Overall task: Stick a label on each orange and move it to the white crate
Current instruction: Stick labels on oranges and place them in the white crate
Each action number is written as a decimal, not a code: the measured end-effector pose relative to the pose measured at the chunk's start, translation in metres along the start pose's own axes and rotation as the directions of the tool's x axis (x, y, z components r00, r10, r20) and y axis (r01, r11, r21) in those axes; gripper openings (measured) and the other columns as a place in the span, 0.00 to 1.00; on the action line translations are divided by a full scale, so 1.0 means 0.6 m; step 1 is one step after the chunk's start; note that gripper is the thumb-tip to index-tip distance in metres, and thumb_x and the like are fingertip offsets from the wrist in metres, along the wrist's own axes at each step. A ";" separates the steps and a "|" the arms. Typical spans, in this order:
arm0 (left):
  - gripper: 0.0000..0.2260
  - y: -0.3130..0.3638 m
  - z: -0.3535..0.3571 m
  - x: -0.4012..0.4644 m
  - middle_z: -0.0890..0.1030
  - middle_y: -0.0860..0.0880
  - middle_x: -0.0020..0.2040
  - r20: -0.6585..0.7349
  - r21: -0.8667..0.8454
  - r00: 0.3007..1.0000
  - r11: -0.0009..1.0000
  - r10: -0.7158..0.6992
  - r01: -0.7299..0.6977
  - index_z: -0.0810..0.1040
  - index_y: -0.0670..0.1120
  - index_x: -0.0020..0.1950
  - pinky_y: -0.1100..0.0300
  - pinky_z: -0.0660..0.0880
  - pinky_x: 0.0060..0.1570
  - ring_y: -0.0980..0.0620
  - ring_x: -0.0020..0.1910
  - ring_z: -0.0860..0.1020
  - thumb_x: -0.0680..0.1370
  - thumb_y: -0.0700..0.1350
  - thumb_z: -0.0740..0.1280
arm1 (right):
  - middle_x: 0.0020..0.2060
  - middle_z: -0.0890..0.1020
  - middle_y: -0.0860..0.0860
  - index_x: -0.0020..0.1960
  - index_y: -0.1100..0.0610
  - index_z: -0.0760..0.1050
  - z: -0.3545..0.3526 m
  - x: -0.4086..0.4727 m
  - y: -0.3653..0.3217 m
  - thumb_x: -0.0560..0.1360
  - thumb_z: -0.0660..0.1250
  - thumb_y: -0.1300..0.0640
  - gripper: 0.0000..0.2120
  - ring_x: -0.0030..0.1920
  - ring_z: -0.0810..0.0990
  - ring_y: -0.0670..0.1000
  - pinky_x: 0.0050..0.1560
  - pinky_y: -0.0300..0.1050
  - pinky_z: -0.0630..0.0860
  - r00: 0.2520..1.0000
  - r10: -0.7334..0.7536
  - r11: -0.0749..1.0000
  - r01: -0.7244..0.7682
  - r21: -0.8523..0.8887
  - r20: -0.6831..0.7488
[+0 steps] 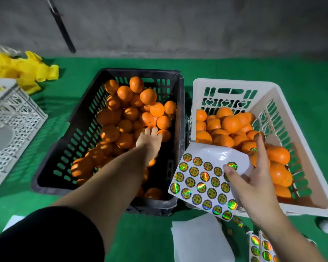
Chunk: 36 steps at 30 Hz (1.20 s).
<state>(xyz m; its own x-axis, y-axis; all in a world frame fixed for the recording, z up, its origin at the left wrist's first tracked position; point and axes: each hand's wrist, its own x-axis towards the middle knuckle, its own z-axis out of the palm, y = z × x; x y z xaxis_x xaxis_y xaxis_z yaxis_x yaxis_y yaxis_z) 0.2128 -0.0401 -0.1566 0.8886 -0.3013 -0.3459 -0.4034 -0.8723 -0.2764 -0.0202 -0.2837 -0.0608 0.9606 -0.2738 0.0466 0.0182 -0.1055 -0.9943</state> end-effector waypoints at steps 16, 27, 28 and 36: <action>0.33 -0.041 -0.182 -0.274 0.84 0.36 0.62 -0.170 -0.946 0.985 -0.275 -0.037 -0.173 0.83 0.44 0.63 0.41 0.74 0.68 0.37 0.61 0.82 0.69 0.67 0.79 | 0.64 0.84 0.52 0.74 0.22 0.59 -0.002 0.005 -0.015 0.78 0.74 0.60 0.42 0.60 0.86 0.57 0.59 0.60 0.83 0.999 0.042 0.994 -0.038 0.099 -0.034; 0.22 0.072 -0.161 -0.463 0.86 0.56 0.59 -0.257 -0.947 0.962 -0.223 0.097 -0.231 0.84 0.61 0.62 0.51 0.81 0.60 0.53 0.62 0.84 0.68 0.61 0.75 | 0.69 0.79 0.46 0.78 0.36 0.66 -0.015 -0.097 -0.081 0.72 0.80 0.42 0.39 0.56 0.83 0.53 0.57 0.54 0.83 0.994 -0.091 0.989 0.097 0.111 -0.062; 0.24 0.072 -0.160 -0.469 0.87 0.52 0.57 -0.262 -0.946 0.961 -0.222 0.089 -0.237 0.84 0.58 0.63 0.47 0.82 0.60 0.51 0.59 0.85 0.67 0.61 0.76 | 0.71 0.77 0.49 0.76 0.36 0.69 -0.016 -0.104 -0.088 0.73 0.78 0.43 0.34 0.61 0.81 0.56 0.62 0.56 0.81 0.985 -0.121 0.989 0.131 0.072 -0.122; 0.34 0.103 -0.149 -0.505 0.83 0.59 0.62 -0.343 -0.928 0.937 -0.130 -0.062 -0.348 0.78 0.68 0.65 0.54 0.83 0.53 0.55 0.58 0.84 0.61 0.63 0.83 | 0.44 0.84 0.49 0.48 0.46 0.84 -0.029 -0.168 -0.199 0.79 0.75 0.54 0.02 0.45 0.81 0.50 0.49 0.45 0.80 0.927 -0.303 0.947 0.267 -0.176 -0.223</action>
<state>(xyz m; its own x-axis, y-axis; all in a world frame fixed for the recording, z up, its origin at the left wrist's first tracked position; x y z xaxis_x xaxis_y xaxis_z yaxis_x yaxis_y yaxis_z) -0.0619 -0.0368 0.0112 0.9329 -0.3602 0.0003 -0.0541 -0.1392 0.9888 -0.1240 -0.2604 0.0547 0.8231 -0.4346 0.3656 0.2252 -0.3413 -0.9126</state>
